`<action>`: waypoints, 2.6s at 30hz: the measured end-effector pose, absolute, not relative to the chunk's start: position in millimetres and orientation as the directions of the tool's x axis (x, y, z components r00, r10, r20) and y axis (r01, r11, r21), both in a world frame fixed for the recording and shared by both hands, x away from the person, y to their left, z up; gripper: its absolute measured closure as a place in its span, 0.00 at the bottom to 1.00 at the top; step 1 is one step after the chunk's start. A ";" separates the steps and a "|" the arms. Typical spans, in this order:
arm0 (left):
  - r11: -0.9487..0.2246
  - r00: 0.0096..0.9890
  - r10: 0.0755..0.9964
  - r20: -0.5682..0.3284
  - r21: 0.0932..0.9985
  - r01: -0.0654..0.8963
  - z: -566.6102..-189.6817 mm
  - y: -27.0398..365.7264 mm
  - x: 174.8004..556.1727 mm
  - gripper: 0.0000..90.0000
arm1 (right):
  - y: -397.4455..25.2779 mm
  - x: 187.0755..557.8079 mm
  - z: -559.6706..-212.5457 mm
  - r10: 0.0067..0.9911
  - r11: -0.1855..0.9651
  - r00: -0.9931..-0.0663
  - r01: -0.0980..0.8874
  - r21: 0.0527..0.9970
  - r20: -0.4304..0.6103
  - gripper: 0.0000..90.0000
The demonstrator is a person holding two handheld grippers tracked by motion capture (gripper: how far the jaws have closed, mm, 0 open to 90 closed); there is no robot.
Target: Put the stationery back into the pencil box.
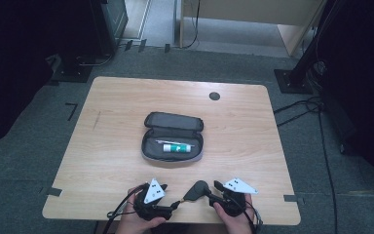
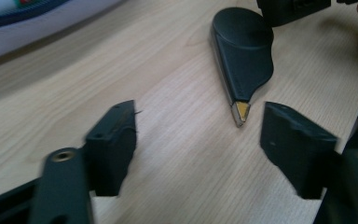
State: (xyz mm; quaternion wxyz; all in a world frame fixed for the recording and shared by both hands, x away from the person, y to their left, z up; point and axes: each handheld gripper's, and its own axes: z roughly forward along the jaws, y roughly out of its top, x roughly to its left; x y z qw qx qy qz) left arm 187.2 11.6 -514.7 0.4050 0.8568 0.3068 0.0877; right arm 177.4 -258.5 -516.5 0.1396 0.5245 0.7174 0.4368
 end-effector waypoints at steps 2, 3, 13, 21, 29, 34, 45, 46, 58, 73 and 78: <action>-0.503 0.803 0.590 -0.078 0.743 0.442 -515.3 8.4 185.8 0.46 | -257.7 178.0 -516.9 0.874 0.067 -0.410 0.635 0.770 0.262 0.55; -0.511 0.808 0.584 -0.072 0.741 0.435 -515.4 7.1 185.0 0.50 | -257.7 178.8 -517.4 0.873 0.067 -0.413 0.632 0.772 0.262 0.55; -0.597 0.853 0.520 0.026 0.726 0.342 -516.7 -6.9 178.2 0.63 | -256.9 185.5 -518.1 0.875 0.058 -0.403 0.636 0.770 0.267 0.57; -0.605 0.871 0.491 0.017 0.726 0.327 -516.3 -9.8 179.5 0.80 | -252.9 187.6 -518.2 0.858 0.061 -0.425 0.641 0.765 0.288 0.63; -0.608 0.872 0.490 0.014 0.722 0.330 -515.9 -11.3 180.2 0.84 | -252.6 186.2 -520.2 0.853 0.011 -0.403 0.650 0.760 0.332 0.71; -0.606 0.874 0.487 0.003 0.722 0.335 -515.9 -14.4 180.2 0.85 | -252.5 185.0 -521.4 0.853 -0.006 -0.395 0.647 0.762 0.342 0.72; -0.589 0.865 0.501 -0.023 0.724 0.360 -515.9 -15.3 181.7 0.92 | -254.2 185.0 -522.7 0.842 -0.017 -0.398 0.655 0.755 0.365 0.69; -0.589 0.866 0.499 -0.024 0.724 0.360 -515.8 -15.1 182.0 0.92 | -253.7 185.1 -522.4 0.841 -0.011 -0.401 0.658 0.753 0.363 0.68; -0.566 0.853 0.518 -0.060 0.724 0.395 -510.4 -0.7 193.1 0.92 | -248.7 186.9 -524.4 0.804 0.071 -0.487 0.650 0.756 0.343 0.50; -0.540 0.838 0.538 -0.094 0.725 0.428 -495.0 12.9 204.1 0.92 | -225.2 185.3 -525.8 0.779 0.237 -0.593 0.579 0.780 0.203 0.18; -0.548 0.837 0.538 -0.102 0.712 0.439 -491.4 11.6 206.6 0.92 | -217.2 184.1 -526.3 0.774 0.274 -0.609 0.569 0.775 0.174 0.17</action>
